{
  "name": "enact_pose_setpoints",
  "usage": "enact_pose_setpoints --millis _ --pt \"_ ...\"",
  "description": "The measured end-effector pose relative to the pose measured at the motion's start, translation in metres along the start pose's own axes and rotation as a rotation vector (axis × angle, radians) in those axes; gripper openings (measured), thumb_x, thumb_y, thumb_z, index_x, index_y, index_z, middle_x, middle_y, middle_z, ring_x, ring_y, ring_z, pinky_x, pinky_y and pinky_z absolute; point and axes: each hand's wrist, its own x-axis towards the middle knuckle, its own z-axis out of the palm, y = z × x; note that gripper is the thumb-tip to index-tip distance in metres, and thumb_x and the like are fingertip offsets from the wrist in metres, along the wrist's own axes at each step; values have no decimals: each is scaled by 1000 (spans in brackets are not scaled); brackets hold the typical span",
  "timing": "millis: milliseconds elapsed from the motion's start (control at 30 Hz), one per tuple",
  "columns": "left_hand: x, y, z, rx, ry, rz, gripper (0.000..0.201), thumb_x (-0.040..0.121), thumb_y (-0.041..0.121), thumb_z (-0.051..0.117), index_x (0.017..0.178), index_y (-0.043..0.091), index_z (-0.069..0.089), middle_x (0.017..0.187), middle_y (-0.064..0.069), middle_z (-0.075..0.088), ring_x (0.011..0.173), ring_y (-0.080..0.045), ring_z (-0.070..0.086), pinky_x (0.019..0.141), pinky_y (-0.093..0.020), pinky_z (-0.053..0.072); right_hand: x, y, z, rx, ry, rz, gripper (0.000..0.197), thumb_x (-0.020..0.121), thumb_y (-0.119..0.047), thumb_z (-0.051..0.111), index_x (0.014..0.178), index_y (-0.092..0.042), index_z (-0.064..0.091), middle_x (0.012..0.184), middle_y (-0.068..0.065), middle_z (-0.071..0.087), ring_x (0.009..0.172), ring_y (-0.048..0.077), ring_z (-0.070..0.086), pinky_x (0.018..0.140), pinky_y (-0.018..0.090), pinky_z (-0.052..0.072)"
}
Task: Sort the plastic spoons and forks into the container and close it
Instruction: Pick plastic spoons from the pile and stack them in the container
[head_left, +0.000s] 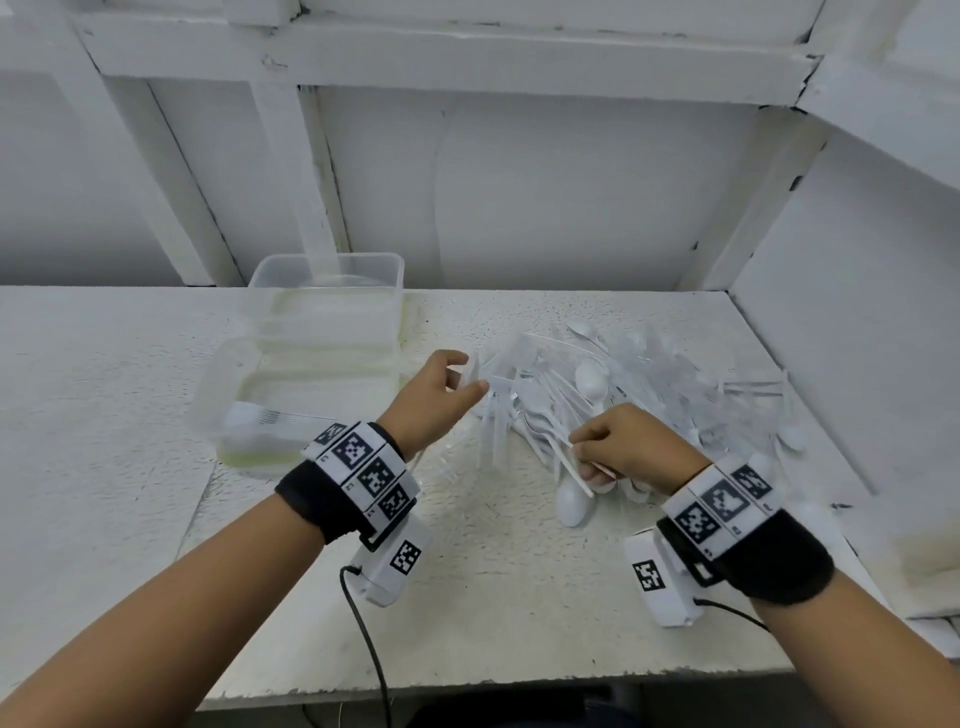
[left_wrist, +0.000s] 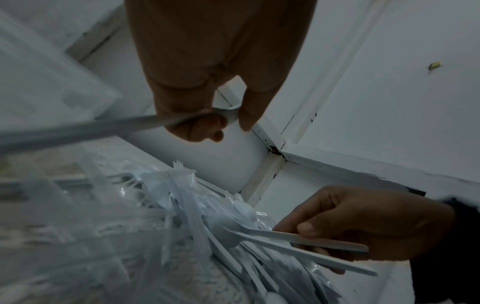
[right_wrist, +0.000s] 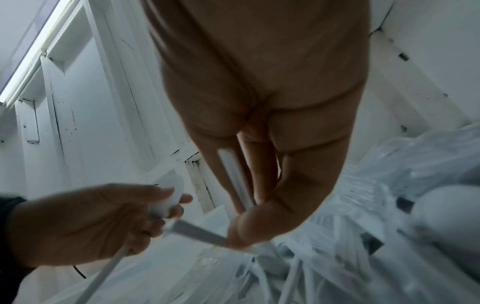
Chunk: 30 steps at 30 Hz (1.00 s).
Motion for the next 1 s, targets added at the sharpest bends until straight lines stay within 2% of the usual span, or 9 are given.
enact_pose_setpoints --millis 100,233,367,433,633,700,833,933,1000 --pt "3 2 9 -18 -41 -22 32 94 30 50 119 10 50 79 0 51 59 -12 45 54 -25 41 -8 4 -6 54 -23 52 23 90 6 44 103 3 64 75 14 65 57 14 62 55 19 55" --pt "2 5 20 -47 -104 -137 37 93 50 43 121 27 44 70 -2 51 53 -13 39 45 -20 33 -12 10 -6 144 32 103 26 90 6 36 97 -3 60 74 10 61 54 13 53 44 18 42" --pt "5 4 32 147 -200 -142 28 92 32 55 75 13 44 63 0 37 48 -11 32 40 -20 27 -10 14 -5 198 138 73 15 96 -14 41 92 -11 55 69 4 52 51 12 39 40 19 29" --pt "6 3 42 291 -303 -148 31 91 26 56 67 12 43 58 -1 37 45 -11 32 40 -19 28 -9 15 -4 201 155 52 16 95 -25 48 87 -13 54 65 3 45 50 12 34 41 22 26" --pt "-8 5 71 725 -526 -110 32 91 36 53 74 10 59 68 -3 53 62 -15 51 57 -20 35 -10 20 3 71 211 -13 16 92 -20 52 82 -9 57 60 -1 43 47 12 36 41 22 28" --pt "-13 6 77 792 -530 -93 31 93 36 50 82 8 56 71 0 50 77 -19 52 60 -20 35 -9 22 5 -13 224 -38 20 92 -18 51 86 -1 60 64 2 47 52 13 39 48 22 31" --pt "-12 0 81 838 -478 -101 35 90 29 53 63 15 35 64 2 40 64 -16 46 47 -20 29 -2 20 5 -106 244 -69 28 92 -14 48 93 10 63 75 19 59 59 17 45 51 24 32" --pt "-10 -1 74 767 -468 -122 39 90 25 53 58 14 32 59 1 34 51 -11 33 46 -21 24 9 15 4 -192 243 -71 24 94 -14 45 88 -7 67 68 -1 56 59 9 49 52 19 33" --pt "-11 0 64 668 -446 -137 37 90 27 52 59 12 38 58 1 36 50 -11 33 47 -21 25 20 11 5 -320 249 -79 25 94 -17 45 80 -5 62 68 2 54 66 17 53 56 24 37"
